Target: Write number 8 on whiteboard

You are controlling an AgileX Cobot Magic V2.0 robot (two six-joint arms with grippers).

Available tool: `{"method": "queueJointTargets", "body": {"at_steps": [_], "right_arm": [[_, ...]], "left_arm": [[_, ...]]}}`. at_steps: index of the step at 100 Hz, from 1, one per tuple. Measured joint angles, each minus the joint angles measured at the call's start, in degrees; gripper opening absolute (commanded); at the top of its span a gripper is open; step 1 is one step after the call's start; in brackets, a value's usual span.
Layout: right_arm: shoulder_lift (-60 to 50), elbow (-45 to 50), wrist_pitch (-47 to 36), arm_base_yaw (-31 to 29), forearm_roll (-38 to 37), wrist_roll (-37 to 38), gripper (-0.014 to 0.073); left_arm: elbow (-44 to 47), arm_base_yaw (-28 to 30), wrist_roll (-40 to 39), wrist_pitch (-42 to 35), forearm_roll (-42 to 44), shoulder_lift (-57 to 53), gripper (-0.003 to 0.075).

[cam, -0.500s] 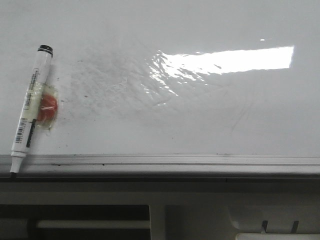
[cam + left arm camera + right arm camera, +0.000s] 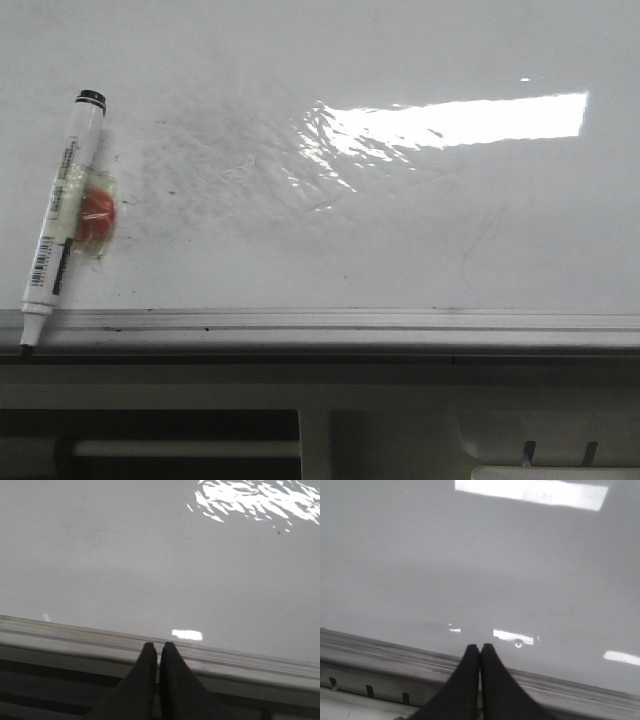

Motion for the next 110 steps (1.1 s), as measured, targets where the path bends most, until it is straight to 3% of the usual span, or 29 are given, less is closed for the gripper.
{"method": "queueJointTargets", "body": {"at_steps": [36,53,65,75,96,110], "right_arm": [[0.0,0.0,-0.58,0.0,-6.17,0.0,-0.0043],[0.0,0.0,-9.31,0.0,-6.56,0.0,-0.0043],[0.0,0.0,-18.02,0.0,1.92,1.97,-0.0043],[0.0,0.0,-20.41,0.0,11.71,4.09,-0.0043],[0.0,0.0,-21.17,0.0,25.53,4.91,-0.0043],[0.0,-2.32,-18.49,0.0,28.47,5.0,-0.0043]], "left_arm": [[0.0,0.0,0.0,0.0,0.36,0.0,-0.002],[0.0,0.0,-0.15,-1.09,-2.24,0.0,-0.002],[0.0,0.0,-0.49,-2.85,-18.05,0.0,-0.002],[0.0,0.0,-0.6,-3.84,-30.62,0.0,-0.002],[0.0,0.0,-0.71,-5.09,-44.42,0.0,-0.002],[-0.13,0.0,0.28,-6.11,-47.86,0.0,-0.002]]}}
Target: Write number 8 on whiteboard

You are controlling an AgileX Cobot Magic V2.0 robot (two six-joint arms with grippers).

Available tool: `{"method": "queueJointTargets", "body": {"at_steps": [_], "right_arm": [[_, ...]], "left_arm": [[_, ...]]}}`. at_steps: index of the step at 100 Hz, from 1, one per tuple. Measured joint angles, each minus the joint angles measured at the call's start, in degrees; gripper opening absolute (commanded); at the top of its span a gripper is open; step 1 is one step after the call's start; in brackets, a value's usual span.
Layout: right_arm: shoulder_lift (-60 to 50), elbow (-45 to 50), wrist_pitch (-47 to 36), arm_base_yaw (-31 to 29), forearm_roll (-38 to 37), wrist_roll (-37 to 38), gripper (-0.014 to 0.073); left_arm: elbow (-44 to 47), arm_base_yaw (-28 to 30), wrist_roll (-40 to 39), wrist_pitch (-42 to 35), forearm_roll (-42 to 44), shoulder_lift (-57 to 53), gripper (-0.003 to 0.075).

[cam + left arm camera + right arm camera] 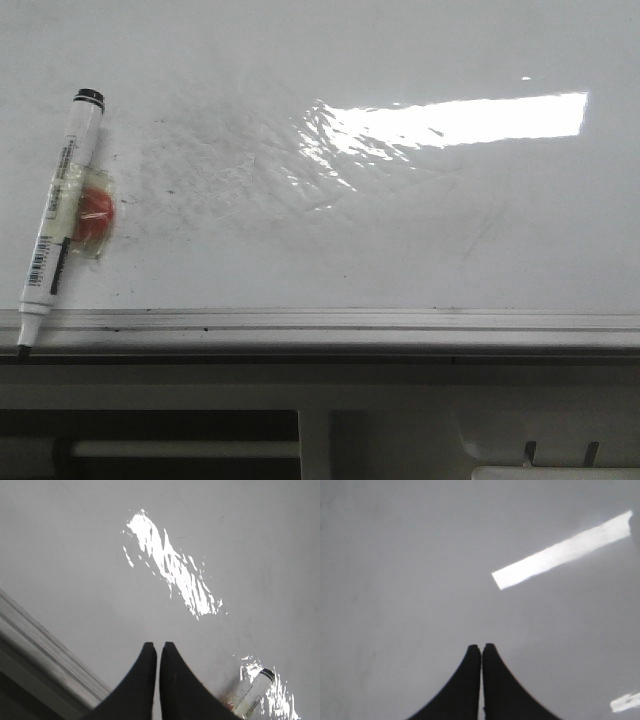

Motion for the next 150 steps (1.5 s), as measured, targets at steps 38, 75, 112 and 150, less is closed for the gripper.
{"method": "queueJointTargets", "body": {"at_steps": [38,75,112,150], "right_arm": [[11.13,-23.37,33.84,0.0,-19.84,-0.14,-0.0043],[16.15,-32.12,40.0,4.8,-21.29,-0.14,0.0265],[19.67,-32.12,40.53,8.6,-21.11,-0.14,0.0354],[20.18,-32.12,40.19,8.6,-21.11,-0.23,0.0354]], "left_arm": [[-14.4,0.0,18.3,11.22,8.75,8.53,-0.002],[-21.05,-7.87,27.68,17.52,16.53,24.94,0.0365],[-21.4,-18.6,27.85,14.08,12.19,40.95,0.0365],[-24.06,-27.58,27.85,4.68,6.6,52.35,0.0365]]}}
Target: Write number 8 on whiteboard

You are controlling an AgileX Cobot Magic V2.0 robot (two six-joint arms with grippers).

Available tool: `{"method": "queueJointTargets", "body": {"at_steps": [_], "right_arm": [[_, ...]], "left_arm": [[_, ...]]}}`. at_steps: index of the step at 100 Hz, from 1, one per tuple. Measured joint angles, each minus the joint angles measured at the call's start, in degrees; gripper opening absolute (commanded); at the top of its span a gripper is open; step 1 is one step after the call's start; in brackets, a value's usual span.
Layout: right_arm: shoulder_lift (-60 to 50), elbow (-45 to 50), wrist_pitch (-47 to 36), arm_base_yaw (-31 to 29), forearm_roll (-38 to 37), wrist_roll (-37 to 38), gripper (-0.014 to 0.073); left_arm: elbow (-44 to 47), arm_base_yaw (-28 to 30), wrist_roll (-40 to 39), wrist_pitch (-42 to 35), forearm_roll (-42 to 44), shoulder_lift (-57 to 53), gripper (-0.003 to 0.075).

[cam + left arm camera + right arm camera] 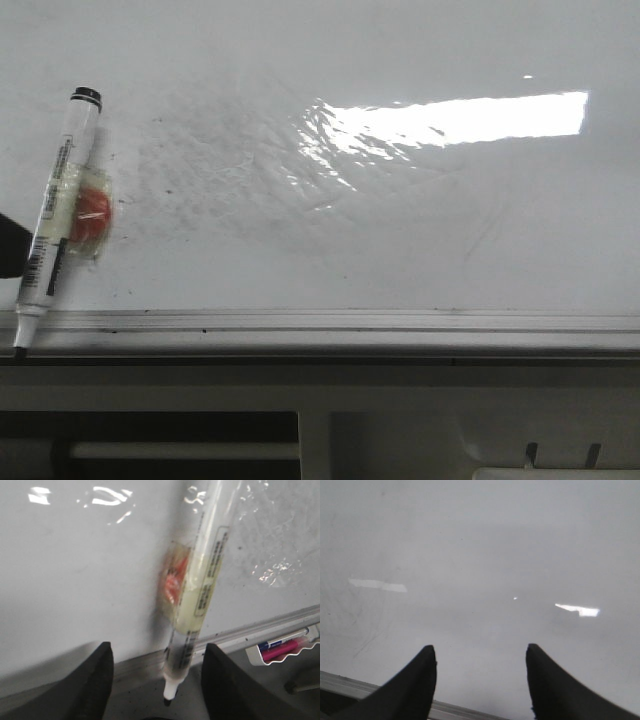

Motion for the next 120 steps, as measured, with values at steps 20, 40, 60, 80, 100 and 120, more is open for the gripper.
{"method": "queueJointTargets", "body": {"at_steps": [20,40,60,80,100,120], "right_arm": [[0.0,0.0,-0.09,0.0,0.0,0.0,0.0354],[0.0,0.0,-0.99,0.0,0.0,0.0,0.0354],[0.0,0.0,-1.1,0.0,0.28,0.18,0.0354],[0.0,0.0,-3.17,0.0,3.8,-0.17,0.0354],[2.71,0.0,-4.28,1.18,19.22,-13.44,0.0353],[11.09,0.0,-1.7,5.24,38.2,-37.22,0.0353]], "left_arm": [[-3.17,-1.23,0.0,-2.26,-0.28,6.31,0.0365],[-5.53,-1.62,0.1,-0.19,-1.28,10.66,0.0288],[-6.33,-1.89,0.35,0.33,-1.01,13.38,-0.0019],[-7.92,-2.35,6.87,2.93,-0.27,13.66,-0.002],[-12.14,-6.14,18.97,8.39,0.75,14.06,-0.002],[-14.76,-12.21,32.83,11.77,1.21,14.06,-0.002]]}}
